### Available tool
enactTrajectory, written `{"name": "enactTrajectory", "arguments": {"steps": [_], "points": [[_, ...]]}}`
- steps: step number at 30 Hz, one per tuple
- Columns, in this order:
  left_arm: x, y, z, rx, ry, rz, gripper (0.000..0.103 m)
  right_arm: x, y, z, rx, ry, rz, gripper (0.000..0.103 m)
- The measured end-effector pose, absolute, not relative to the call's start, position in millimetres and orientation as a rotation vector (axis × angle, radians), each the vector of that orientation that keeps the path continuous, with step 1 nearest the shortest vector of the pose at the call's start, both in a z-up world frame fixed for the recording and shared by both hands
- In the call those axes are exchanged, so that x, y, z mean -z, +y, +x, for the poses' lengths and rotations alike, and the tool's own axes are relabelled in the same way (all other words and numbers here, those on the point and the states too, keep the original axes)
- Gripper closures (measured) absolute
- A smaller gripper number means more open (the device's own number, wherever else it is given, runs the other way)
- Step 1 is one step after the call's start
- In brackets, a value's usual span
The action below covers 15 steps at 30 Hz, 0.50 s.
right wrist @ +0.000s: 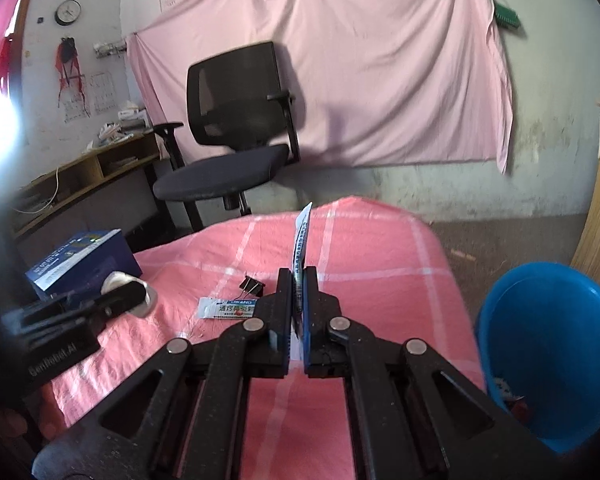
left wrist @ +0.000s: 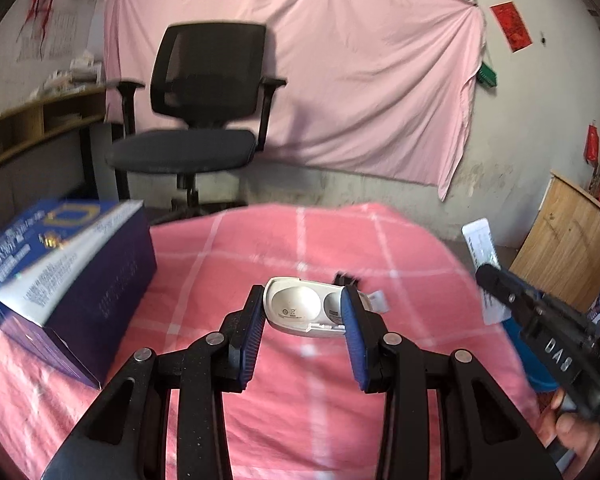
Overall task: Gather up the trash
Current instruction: 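Lift the earbud case and medicine strip toward the blue bucket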
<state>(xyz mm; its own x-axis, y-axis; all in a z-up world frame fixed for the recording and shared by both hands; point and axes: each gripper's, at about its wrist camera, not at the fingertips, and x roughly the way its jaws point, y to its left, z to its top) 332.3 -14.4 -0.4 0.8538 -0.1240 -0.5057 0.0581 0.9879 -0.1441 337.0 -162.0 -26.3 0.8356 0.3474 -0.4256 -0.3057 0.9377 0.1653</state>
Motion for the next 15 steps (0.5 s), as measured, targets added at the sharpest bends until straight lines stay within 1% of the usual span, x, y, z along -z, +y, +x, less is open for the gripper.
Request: {"name": "enactTrajectory", "arguments": {"steps": [7,15], "points": [[-35.1,-52.0,313.4,0.107,0.425,-0.054,0.07,4.0,-199.0,299.9,-0.295,0.3,0.1,0.085],[-69.2,-98.1,294.0,0.14,0.326,0.012,0.07,-15.2,-237.0,275.8,-0.231,0.191,0.143,0.085]]}}
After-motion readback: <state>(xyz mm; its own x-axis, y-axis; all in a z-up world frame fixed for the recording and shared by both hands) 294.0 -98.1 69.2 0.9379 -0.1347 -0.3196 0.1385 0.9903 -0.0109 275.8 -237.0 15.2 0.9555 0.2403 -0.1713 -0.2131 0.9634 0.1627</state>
